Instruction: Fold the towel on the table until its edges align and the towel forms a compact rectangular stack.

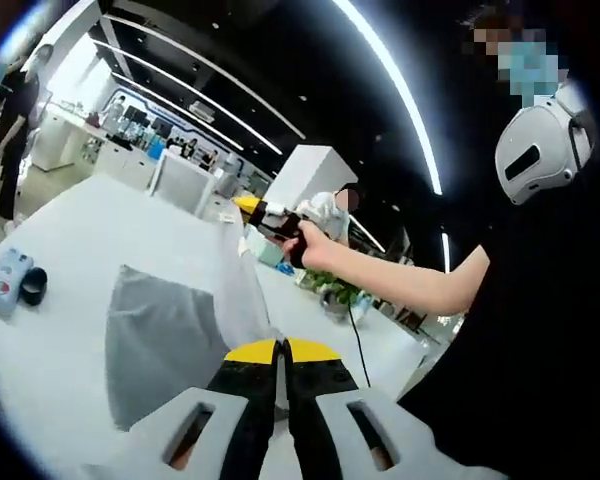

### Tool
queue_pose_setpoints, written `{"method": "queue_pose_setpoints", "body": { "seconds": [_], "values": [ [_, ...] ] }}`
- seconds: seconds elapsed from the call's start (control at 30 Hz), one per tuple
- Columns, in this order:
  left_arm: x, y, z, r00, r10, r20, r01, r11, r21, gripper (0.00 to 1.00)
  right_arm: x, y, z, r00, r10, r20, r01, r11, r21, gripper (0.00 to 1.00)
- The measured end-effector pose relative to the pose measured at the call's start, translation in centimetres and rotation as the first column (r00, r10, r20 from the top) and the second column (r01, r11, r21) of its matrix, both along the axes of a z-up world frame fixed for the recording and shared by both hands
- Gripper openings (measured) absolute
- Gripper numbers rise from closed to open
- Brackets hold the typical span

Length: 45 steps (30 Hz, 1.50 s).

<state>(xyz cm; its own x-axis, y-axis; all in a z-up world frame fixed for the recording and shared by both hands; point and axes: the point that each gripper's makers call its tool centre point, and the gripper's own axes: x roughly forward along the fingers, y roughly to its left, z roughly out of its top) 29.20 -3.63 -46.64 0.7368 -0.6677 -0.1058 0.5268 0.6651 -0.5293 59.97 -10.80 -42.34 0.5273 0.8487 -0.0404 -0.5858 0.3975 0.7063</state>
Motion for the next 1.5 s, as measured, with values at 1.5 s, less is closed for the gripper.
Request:
{"method": "queue_pose_setpoints", "body": {
  "seconds": [1.5],
  "values": [
    [1.0, 6.4, -11.5, 0.901, 0.333, -0.279, -0.312, 0.943, 0.120, 0.02, 2.7, 9.9, -14.7, 0.952, 0.033, -0.306, -0.121, 0.954, -0.273, 0.00]
  ]
}}
